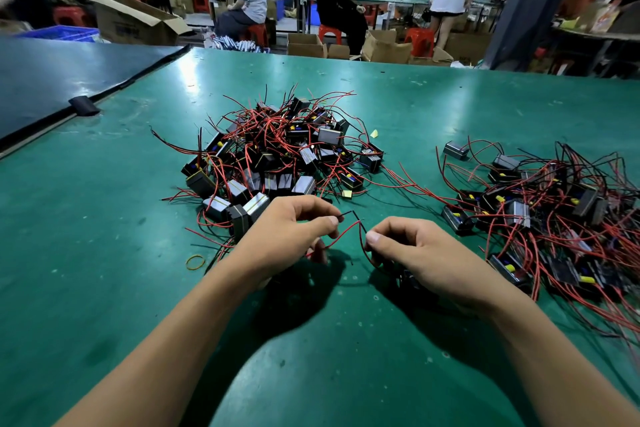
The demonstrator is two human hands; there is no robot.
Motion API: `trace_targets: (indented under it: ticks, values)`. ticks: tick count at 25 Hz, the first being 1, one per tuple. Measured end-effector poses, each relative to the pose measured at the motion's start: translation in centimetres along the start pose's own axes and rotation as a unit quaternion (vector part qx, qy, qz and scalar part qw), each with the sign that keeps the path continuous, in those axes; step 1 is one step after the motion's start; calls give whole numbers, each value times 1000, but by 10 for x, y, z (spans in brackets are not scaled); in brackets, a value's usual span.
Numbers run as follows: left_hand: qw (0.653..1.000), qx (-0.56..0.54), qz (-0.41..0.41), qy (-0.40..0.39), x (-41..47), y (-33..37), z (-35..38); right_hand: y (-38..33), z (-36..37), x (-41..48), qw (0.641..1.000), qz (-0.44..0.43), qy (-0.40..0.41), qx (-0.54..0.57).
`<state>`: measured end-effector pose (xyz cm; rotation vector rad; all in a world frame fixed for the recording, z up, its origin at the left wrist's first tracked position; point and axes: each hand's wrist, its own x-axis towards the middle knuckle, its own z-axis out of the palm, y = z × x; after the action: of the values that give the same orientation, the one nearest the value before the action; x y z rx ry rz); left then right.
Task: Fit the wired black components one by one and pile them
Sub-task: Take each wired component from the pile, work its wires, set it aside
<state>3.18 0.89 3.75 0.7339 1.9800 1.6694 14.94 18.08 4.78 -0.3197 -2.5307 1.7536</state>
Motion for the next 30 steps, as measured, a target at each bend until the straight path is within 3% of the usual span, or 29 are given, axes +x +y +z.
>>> trace_targets:
  ticks: [5, 30]
  values:
    - [999, -22, 4, -25, -3, 2, 6, 2, 1, 2, 1000, -15, -1, 10]
    - [997, -54, 39, 48, -7, 9, 19, 3, 1, 1, 999, -22, -5, -28]
